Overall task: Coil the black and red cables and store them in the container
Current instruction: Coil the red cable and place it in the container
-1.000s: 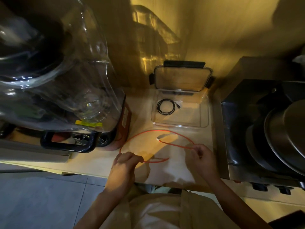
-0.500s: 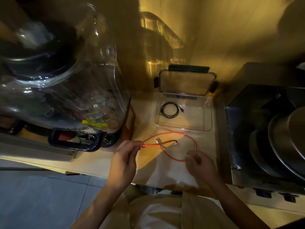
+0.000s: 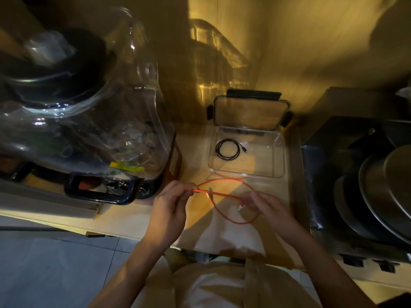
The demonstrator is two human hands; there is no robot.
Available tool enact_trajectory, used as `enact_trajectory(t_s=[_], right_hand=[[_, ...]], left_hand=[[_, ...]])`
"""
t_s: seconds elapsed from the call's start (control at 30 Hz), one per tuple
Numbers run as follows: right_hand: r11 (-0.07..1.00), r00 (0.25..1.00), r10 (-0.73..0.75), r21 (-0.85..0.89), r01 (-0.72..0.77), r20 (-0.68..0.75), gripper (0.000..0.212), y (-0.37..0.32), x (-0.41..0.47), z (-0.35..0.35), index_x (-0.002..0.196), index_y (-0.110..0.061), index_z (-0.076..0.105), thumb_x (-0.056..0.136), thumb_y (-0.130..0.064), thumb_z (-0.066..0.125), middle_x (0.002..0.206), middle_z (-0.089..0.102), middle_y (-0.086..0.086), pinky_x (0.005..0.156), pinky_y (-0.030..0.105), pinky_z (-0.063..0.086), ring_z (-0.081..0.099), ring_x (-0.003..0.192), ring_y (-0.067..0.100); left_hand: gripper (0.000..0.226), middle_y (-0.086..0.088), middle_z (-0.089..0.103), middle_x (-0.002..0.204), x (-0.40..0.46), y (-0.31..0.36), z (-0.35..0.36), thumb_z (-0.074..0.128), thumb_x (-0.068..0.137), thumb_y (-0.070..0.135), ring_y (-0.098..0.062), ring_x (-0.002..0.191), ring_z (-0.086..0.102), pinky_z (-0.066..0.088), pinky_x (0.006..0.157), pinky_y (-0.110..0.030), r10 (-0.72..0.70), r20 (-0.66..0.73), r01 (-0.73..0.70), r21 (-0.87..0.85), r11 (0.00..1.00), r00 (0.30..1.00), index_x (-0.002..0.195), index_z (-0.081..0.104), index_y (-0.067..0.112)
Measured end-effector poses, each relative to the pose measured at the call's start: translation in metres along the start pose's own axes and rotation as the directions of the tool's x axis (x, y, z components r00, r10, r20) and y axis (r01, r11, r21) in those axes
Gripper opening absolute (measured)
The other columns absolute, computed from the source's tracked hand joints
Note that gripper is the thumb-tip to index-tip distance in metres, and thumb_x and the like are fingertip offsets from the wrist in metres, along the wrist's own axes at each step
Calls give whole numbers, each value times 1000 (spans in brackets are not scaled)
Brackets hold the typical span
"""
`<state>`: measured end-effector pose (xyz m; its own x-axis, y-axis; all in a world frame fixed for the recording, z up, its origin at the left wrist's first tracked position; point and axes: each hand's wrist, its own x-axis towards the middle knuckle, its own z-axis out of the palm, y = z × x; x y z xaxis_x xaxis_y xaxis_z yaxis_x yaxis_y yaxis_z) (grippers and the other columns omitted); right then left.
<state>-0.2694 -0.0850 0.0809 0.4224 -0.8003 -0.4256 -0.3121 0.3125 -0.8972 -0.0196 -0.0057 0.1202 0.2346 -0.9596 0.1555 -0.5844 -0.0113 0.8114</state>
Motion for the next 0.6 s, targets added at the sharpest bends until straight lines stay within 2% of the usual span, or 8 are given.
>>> enact_trajectory(t_s=[0.1, 0.23, 0.3, 0.37, 0.47, 0.6], right_hand=[[998, 990, -31, 55, 24, 139, 40, -28, -4, 7, 113, -15, 69, 103, -34, 36, 100, 75, -2, 83, 12, 50, 69, 98, 6], [984, 954, -92, 173, 44, 284, 45, -46, -3, 14, 105, -2, 67, 99, -34, 36, 76, 66, 14, 70, 34, 51, 62, 72, 30], [965, 940, -103, 261, 16, 325, 39, -46, -4, 16, 96, -4, 67, 98, -33, 41, 62, 56, 10, 57, 34, 48, 51, 55, 26], [929, 920, -107, 368, -44, 378, 34, -45, -6, 16, 88, -7, 65, 97, -36, 50, 53, 45, 2, 49, 27, 38, 37, 46, 16], [795, 858, -150, 577, -191, 491, 31, -44, -8, 16, 85, -9, 61, 94, -39, 61, 48, 40, -5, 43, 21, 28, 30, 40, 8], [554, 736, -328, 751, -358, 593, 27, -50, -9, 19, 87, -11, 57, 101, -33, 50, 47, 32, -4, 43, 25, 23, 23, 40, 10]], left_hand=[[21, 5, 68, 93, 8, 3, 0, 53, 94, 5, -7, 91, 64, 49, 80, -20, 19, 20, -18, -38, 999, 1000, 97, 72, 14], [22, 11, 67, 93, 22, 11, 0, 54, 95, 3, 0, 89, 62, 45, 80, -12, 59, 12, -58, -34, 998, 998, 98, 72, 15], [24, 15, 66, 94, 26, 12, 1, 55, 94, 0, 4, 89, 61, 43, 80, -8, 53, -1, -53, -23, 998, 999, 100, 73, 15], [24, 15, 66, 94, 28, 11, 3, 55, 94, 1, 4, 89, 61, 43, 80, -9, 35, -5, -35, -22, 999, 999, 102, 73, 16], [22, 15, 66, 90, 30, 10, 8, 54, 95, 9, 1, 85, 62, 46, 77, -13, -1, 6, 1, -52, 999, 1000, 104, 72, 17], [18, 20, 65, 84, 29, 15, 17, 54, 97, 19, -3, 82, 64, 51, 71, -21, -10, 53, 16, -125, 992, 999, 102, 71, 18]])
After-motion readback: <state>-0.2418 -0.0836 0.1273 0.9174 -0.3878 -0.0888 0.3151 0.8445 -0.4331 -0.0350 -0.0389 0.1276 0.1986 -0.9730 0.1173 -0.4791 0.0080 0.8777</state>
